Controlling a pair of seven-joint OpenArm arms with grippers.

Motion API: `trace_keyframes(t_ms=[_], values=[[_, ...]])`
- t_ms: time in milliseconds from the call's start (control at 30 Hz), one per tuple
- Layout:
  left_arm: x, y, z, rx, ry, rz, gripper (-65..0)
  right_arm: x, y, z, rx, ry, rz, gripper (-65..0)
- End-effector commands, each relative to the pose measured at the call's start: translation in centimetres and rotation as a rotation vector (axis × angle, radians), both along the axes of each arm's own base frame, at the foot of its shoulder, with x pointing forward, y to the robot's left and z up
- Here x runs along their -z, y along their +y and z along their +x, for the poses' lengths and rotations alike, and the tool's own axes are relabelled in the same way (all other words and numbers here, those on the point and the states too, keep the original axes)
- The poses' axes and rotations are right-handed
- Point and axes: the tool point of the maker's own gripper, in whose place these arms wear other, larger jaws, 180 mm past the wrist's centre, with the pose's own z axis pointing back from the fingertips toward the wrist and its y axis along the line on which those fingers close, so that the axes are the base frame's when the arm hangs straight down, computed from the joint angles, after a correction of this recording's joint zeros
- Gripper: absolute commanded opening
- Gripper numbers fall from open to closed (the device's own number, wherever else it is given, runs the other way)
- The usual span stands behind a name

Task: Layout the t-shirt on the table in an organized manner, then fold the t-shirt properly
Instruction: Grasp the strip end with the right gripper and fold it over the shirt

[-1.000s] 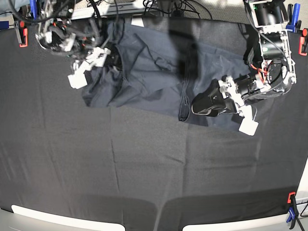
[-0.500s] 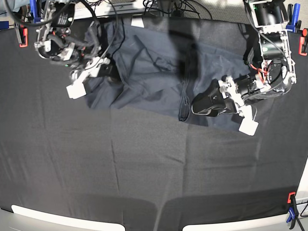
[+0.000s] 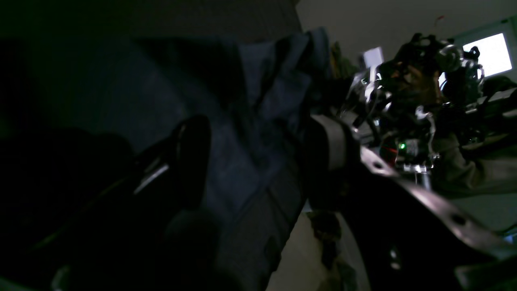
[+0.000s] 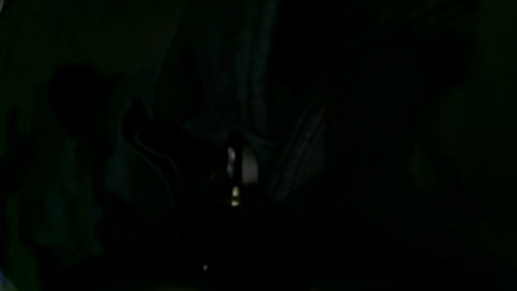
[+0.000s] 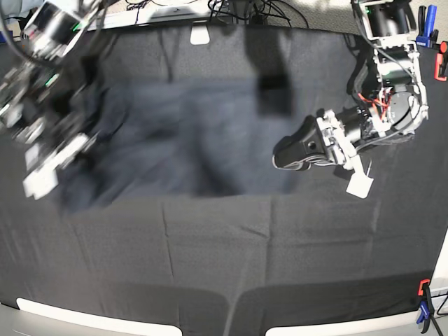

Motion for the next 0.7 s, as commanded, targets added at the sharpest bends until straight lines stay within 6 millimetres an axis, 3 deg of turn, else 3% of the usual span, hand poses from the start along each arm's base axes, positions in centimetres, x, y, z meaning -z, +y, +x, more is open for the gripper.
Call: trace_keyframes(t_ms=[0,133,233,433,667], values=[[-1.7,-0.1,0.7,-0.006,-0.053,-0.032,-30.4,-2.7,-0.2,1.7,0.031,-0.09,0.039,-65.0],[-1.7,-0.7,0.7,-0.006,-0.051,-0.049,-30.4,-4.5,4.3,2.9,-0.048,-0.176,0.196,-65.0],[-1.7,-0.7,0.6,-0.001,-0.049,-0.045,-30.4,-4.8,8.8,3.2,-0.137,-0.189,0.215,-65.0],[-0.9,-0.9,0.1,0.027,-0.033,-0.003,-30.4,-7.7,17.1,3.2,-0.297,-0.255,0.195,-65.0],[-0.4,0.5,0.0,0.036,-0.03,0.049,-30.4,-5.8,24.7,2.5,-0.424,-0.189,0.088,-65.0]])
